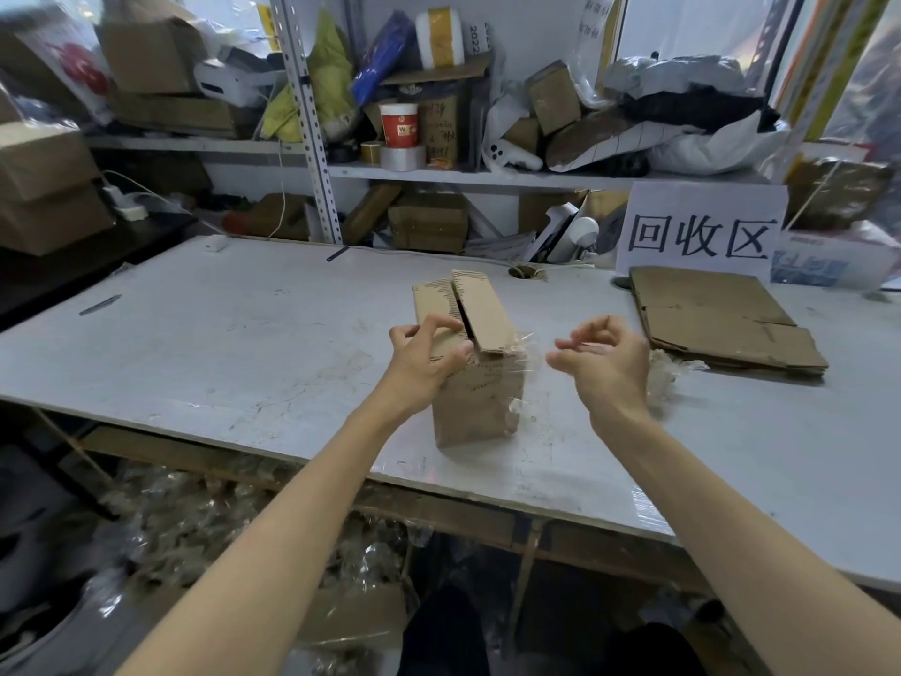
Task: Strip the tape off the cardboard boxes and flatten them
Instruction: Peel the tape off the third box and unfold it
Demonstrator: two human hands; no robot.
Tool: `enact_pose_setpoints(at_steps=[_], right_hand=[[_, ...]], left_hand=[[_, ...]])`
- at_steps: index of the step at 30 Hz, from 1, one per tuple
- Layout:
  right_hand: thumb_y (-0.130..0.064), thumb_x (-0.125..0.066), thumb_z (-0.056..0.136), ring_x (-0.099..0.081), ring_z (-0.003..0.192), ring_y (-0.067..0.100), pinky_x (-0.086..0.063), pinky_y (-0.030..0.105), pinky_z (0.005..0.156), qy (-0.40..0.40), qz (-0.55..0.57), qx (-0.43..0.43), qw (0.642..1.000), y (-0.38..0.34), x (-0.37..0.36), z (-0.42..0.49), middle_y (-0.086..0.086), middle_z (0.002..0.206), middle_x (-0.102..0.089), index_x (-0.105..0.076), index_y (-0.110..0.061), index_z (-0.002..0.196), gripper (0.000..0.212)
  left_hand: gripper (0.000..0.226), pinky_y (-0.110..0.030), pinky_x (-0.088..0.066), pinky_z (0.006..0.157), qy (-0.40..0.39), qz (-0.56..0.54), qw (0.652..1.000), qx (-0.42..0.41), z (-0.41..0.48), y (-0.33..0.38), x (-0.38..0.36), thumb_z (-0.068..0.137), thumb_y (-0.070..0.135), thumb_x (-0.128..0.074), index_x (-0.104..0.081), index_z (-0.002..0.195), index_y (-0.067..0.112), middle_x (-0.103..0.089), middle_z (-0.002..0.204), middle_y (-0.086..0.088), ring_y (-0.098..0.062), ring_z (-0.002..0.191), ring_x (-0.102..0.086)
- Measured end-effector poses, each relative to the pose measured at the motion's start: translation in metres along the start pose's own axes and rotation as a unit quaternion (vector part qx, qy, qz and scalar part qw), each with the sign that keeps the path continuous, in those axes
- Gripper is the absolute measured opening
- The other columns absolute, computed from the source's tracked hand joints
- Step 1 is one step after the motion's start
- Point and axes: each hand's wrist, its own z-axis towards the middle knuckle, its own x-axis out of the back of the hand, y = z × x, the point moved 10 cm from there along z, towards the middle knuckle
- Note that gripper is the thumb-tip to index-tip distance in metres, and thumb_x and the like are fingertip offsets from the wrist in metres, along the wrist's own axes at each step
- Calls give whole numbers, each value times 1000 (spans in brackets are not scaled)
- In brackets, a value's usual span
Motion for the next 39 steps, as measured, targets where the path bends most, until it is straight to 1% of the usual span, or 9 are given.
enact_pose_setpoints(at_steps=[2, 4, 7, 12, 16, 26, 32, 36, 39], right_hand=[[-9, -78, 74, -61, 87, 14, -53, 30, 77, 47, -144, 85, 985, -20, 1, -4, 0, 97, -61, -66, -21, 104, 35], [-30, -71, 82, -60, 82, 10, -49, 24, 73, 19, -194, 147, 970, -38, -17, -12, -1, 97, -68, -71, -20, 102, 22], [-51, -70, 78, -62, 78, 8, -47, 26, 67, -40, -214, 131, 967, -36, -44, -19, -5, 87, -69, -71, -15, 97, 40], [-7, -78, 72, -67, 75, 23, -57, 37, 68, -89, -207, 101, 969, -27, -48, -6, 4, 76, -67, -70, -11, 77, 10], [10, -75, 70, -67, 59, 22, -60, 32, 56, -93, -133, 50, 985, -10, -24, 1, 5, 60, -64, -67, -12, 65, 24], [9, -70, 70, -65, 55, 18, -60, 43, 66, -52, -194, 9, 980, 28, 25, 19, 7, 61, -67, -69, -9, 67, 18], [-16, -73, 79, -57, 70, 14, -49, 27, 62, -117, -78, -42, 989, 44, -17, 15, -1, 71, -61, -63, -13, 72, 12], [-11, -77, 77, -62, 67, 10, -55, 28, 63, -174, -75, 20, 982, 26, -39, 7, 6, 77, -68, -64, -10, 80, 13], [-1, -82, 68, -66, 70, 18, -58, 35, 72, -205, -82, 65, 973, 13, -42, -3, 12, 77, -72, -69, -9, 78, 19]], left_hand=[[34, -23, -39, 92, -7, 6, 1000, 6, 2, 5, -4, 97, 36, -56, -45, 130, 36, -22, 127, -5, -21, 114, -34], [47, -29, -39, 98, -10, 6, 1000, 23, 5, 11, -7, 97, 28, -53, -36, 139, 42, -21, 124, -6, -24, 112, -35], [45, -34, -42, 102, 4, -17, 998, 67, 8, 17, -11, 97, 40, -49, -38, 141, 44, -21, 121, -5, -27, 110, -43], [47, -29, -41, 94, 29, 30, 997, 58, 7, 12, -7, 90, 50, -62, -48, 133, 36, -24, 125, -5, -25, 105, -43], [44, -29, -41, 97, 8, 26, 998, 64, 7, 4, -6, 91, 48, -62, -48, 132, 39, -24, 127, -5, -25, 106, -42], [45, -28, -39, 90, 1, 22, 997, 72, 7, 4, 0, 93, 49, -57, -46, 136, 39, -26, 121, -5, -24, 102, -43], [52, -41, -33, 94, -6, 186, 977, 101, 22, 14, -8, 92, 49, -49, -34, 140, 37, -32, 135, -16, -36, 123, -35], [117, -49, -36, 101, 6, 214, 965, 153, 29, 20, -3, 64, 85, -57, -12, 151, 21, -31, 148, -22, -41, 133, -34], [136, -51, -37, 104, 22, 219, 962, 161, 25, 20, 5, 55, 73, -78, 3, 151, 20, -22, 149, -23, -43, 134, -35]])
